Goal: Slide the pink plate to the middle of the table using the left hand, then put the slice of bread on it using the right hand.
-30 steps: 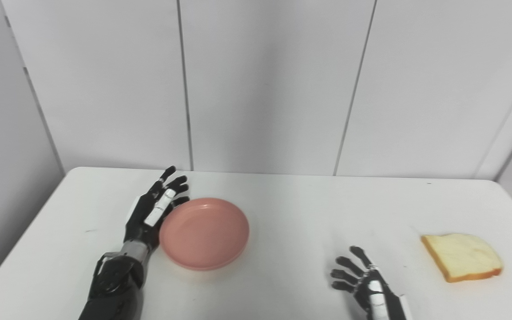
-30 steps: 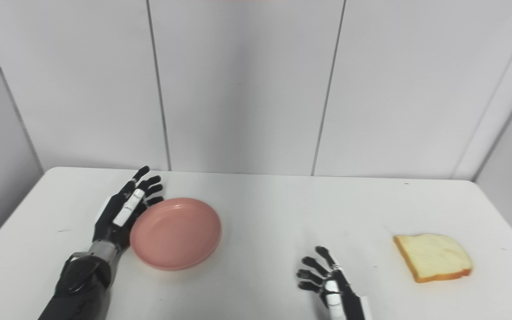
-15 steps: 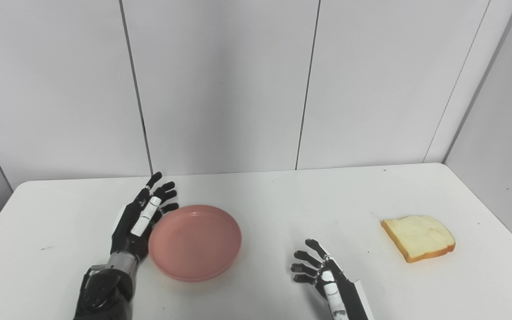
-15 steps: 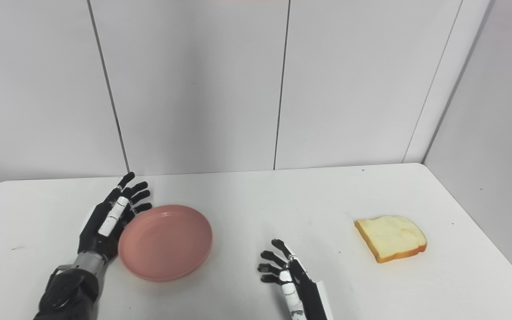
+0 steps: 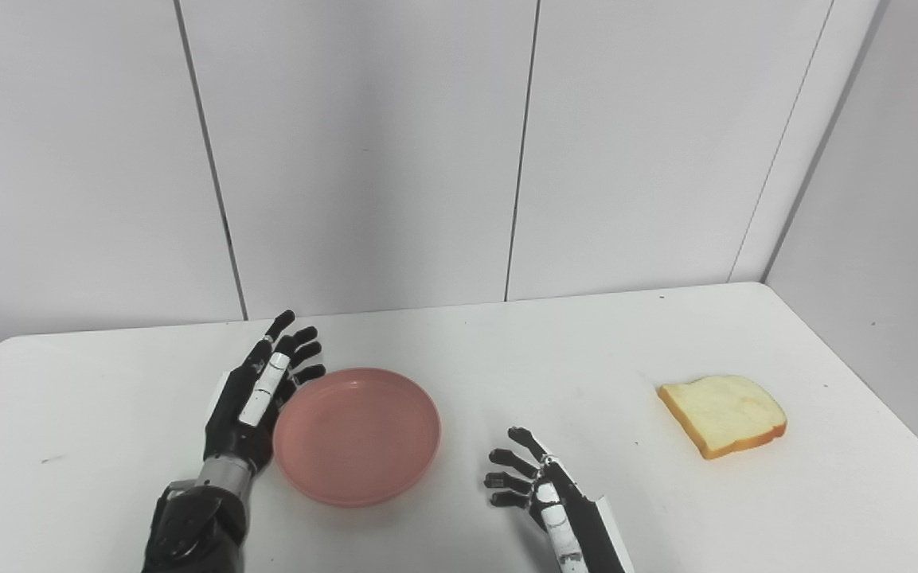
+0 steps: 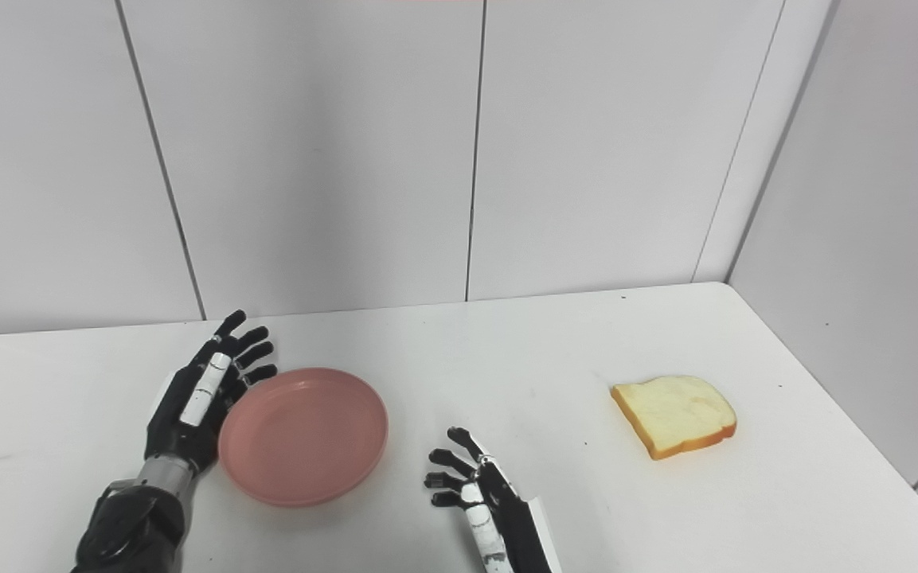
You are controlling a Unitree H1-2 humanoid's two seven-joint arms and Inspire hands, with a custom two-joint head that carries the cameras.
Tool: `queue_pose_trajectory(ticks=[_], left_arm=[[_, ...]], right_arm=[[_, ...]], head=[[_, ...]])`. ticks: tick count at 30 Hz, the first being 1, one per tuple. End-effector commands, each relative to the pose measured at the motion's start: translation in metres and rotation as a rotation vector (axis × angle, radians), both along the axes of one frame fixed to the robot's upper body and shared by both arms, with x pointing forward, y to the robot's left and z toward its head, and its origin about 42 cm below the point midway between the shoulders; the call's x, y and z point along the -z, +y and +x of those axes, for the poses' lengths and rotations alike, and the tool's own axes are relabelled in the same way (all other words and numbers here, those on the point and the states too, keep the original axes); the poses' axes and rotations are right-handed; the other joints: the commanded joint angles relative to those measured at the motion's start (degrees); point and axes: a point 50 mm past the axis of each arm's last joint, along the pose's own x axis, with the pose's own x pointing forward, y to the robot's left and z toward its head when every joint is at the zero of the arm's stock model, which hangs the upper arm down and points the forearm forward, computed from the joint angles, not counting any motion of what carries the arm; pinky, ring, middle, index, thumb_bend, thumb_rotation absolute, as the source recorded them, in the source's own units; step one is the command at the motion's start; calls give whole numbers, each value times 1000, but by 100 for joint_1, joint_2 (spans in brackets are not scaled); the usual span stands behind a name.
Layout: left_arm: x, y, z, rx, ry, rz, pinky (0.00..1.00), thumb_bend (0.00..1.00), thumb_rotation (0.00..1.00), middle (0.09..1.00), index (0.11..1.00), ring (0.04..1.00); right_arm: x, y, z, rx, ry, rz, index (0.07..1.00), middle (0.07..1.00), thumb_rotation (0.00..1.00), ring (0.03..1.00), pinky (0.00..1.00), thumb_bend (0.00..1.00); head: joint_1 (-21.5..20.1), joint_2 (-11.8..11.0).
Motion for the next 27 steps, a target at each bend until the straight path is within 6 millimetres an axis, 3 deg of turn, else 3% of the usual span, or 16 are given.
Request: queue_pose_trajectory(ticks=[1, 12, 27], left_arm=[[8, -10, -6, 23, 9, -25, 712, 881, 623, 827, 883, 819], [13, -11, -14, 29, 29, -54, 712, 859, 618, 832, 887, 821], [12, 5, -11, 24, 17, -46, 732, 867, 621, 822, 892, 829]], right_arm=[[24, 14, -24, 18, 117, 53, 866, 782, 985, 710, 670, 730], [22, 19, -23, 17, 121, 51, 871, 788, 985, 717, 679, 740], [21, 22, -20, 33, 100, 15, 873, 788, 985, 720, 671, 696]], head=[[6, 3], [-362, 111], [-650, 125]])
